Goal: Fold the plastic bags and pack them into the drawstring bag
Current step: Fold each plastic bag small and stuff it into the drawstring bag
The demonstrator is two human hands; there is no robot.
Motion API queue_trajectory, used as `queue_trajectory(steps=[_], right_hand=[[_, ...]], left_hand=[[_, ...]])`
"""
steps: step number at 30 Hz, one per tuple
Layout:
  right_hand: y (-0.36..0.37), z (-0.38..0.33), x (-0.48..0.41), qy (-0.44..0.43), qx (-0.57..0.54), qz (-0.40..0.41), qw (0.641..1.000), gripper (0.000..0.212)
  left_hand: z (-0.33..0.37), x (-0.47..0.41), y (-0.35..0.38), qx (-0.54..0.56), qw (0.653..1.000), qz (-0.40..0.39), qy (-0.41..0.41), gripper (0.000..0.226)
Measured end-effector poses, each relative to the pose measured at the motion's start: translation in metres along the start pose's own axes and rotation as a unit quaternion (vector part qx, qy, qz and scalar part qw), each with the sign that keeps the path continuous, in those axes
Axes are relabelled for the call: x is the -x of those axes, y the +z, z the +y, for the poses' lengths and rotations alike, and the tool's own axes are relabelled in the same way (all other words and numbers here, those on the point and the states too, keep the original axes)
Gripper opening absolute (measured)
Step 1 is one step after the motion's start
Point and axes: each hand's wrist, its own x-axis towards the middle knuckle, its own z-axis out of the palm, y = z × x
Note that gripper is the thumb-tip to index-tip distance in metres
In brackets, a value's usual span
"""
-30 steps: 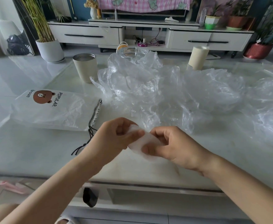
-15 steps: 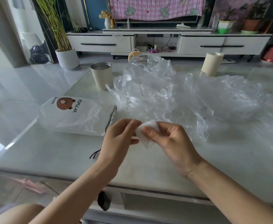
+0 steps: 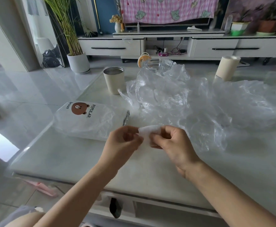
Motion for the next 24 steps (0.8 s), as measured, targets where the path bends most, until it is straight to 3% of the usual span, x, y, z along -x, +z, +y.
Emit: queue_trajectory(steps=[2,4,7,9,16,21,24], right_hand=[[0.001,0.003,-0.006,0.000,0.005,0.046,0.999,0.013],[-0.001,0.005,-0.010,0.009,0.023,0.057,0.998,0.026],[0.000,0.007,-0.009,0.009,0.038,0.042,0.998,0.029],[0.002,0.009,-0.008,-0.002,0.049,0.034,0.998,0.024],[0.014,0.009,-0.008,-0.028,0.064,0.000,0.998,0.016],[0.022,0.011,-0.006,-0.023,0.066,-0.023,0.997,0.015],[0.025,0.010,-0.004,-0.018,0.060,-0.037,0.997,0.015]], left_hand=[[0.000,-0.011,-0.007,-0.148,0.983,0.076,0.078,0.011],[-0.005,-0.025,-0.013,-0.374,0.908,0.137,0.129,0.043],[-0.017,-0.045,-0.019,-0.536,0.836,0.104,0.053,0.077],[-0.024,-0.054,-0.021,-0.562,0.822,0.087,0.019,0.078],[-0.028,-0.045,-0.039,-0.525,0.849,0.056,0.019,0.064],[-0.025,-0.040,-0.056,-0.515,0.856,-0.039,-0.029,0.081],[-0.021,-0.047,-0.068,-0.547,0.825,-0.130,-0.055,0.090]])
